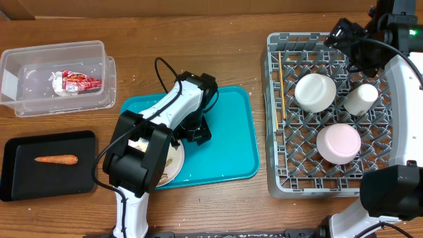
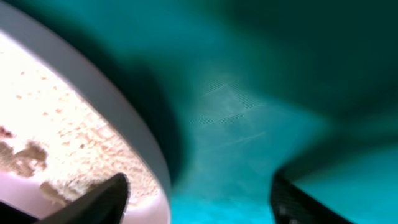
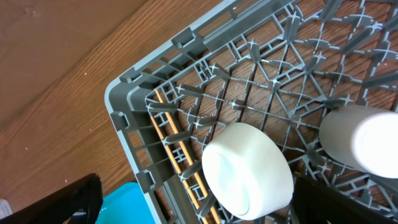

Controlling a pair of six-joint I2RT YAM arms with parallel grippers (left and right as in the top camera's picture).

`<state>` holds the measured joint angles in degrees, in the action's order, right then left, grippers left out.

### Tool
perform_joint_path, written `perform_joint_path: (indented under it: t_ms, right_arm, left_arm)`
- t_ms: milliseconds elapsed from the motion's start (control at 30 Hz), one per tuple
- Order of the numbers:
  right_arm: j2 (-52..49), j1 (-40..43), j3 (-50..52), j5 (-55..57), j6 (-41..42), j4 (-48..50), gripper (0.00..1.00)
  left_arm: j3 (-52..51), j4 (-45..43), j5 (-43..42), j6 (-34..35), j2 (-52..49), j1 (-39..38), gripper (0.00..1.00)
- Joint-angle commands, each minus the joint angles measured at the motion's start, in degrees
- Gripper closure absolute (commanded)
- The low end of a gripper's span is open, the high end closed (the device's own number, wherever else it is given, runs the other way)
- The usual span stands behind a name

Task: Sort waste into correct bins and load items into the dishwasher
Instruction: 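Move the left gripper to the rim of the white food plate, then close the left gripper on the plate rim and lift the plate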

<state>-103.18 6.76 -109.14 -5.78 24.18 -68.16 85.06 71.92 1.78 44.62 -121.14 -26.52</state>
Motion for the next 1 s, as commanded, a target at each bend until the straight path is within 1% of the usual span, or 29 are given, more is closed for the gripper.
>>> perform_joint_path:
  t_ms: [0, 133, 300, 533, 633, 967]
  right_arm:
    - [0.28, 0.07, -0.15, -0.33, 0.07, 0.35, 0.00]
    - [0.28, 0.07, -0.15, -0.35, 0.07, 0.35, 0.00]
    - [0.28, 0.07, -0.15, -0.33, 0.07, 0.35, 0.00]
    - [0.28, 0.07, -0.15, -0.33, 0.07, 0.33, 0.00]
    - [0.28, 0.07, -0.15, -0.35, 0.07, 0.35, 0.00]
    - [0.28, 0.07, -0.15, -0.35, 0.07, 0.35, 0.00]
  left_arm:
    - [-2.21, -1.68, 0.09, 0.37, -0.68, -0.15, 0.35]
    - [-3.30, -3.15, 0.11, 0.35, -0.68, -0.15, 0.40]
    - [-3.34, -2.95, 0.09, 0.20, -0.68, -0.17, 0.49]
    - [-3.37, -1.88, 0.13, 0.13, -0.68, -0.17, 0.49]
    - [-3.37, -1.46, 0.11, 0.15, -0.68, -0.15, 0.56]
    - [-3.39, -0.42, 1.84, -0.09, -0.68, -0.17, 0.56]
